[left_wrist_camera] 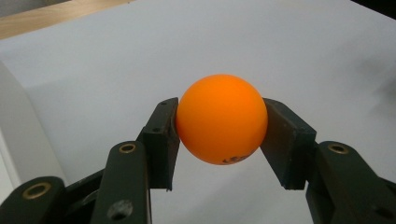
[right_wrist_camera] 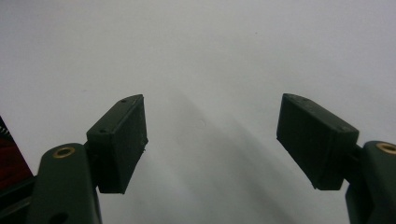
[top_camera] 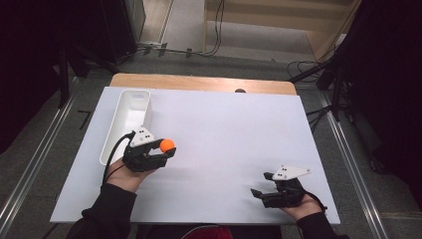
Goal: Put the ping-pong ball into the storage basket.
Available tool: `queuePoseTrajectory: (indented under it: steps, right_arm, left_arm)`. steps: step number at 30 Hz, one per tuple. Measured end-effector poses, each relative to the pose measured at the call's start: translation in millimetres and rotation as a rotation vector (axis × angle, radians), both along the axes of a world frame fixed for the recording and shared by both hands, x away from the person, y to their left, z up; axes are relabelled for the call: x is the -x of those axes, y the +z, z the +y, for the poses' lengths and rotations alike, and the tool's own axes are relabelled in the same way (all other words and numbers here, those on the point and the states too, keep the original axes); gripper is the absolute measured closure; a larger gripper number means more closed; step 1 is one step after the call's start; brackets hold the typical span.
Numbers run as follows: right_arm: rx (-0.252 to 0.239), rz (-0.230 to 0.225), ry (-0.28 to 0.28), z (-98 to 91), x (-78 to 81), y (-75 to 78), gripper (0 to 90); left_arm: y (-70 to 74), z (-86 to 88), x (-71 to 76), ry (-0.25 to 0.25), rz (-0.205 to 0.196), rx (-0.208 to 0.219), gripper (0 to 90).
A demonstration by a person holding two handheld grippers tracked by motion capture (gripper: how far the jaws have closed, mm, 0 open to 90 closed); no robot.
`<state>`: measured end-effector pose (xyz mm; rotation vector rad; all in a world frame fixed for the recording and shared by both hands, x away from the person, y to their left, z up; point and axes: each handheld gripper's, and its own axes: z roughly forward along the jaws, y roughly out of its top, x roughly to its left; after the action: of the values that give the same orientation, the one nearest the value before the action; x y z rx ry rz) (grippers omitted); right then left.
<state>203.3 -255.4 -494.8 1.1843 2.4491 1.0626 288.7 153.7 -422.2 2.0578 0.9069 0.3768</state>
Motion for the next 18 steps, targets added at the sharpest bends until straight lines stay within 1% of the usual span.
queuePoseTrajectory:
  steps: [8,11,13,18]
  right_arm:
    - [0.002,-0.001,-0.002,-0.1,0.0,0.1,23.1]
    - [0.002,-0.001,-0.003,-0.1,-0.1,0.0,23.1]
    - [0.001,-0.001,-0.001,-0.2,-0.2,-0.1,23.1]
    - [-0.004,-0.006,-0.011,-0.7,-0.2,0.5,23.1]
  left_arm:
    - [2.1,2.3,0.3,0.009,-0.011,0.002,49.8]
    - [3.1,3.1,0.2,0.009,-0.005,0.009,49.8]
    - [4.4,4.4,-0.2,0.011,-0.007,0.004,49.8]
    - [8.7,7.9,0.3,0.021,-0.012,0.017,49.8]
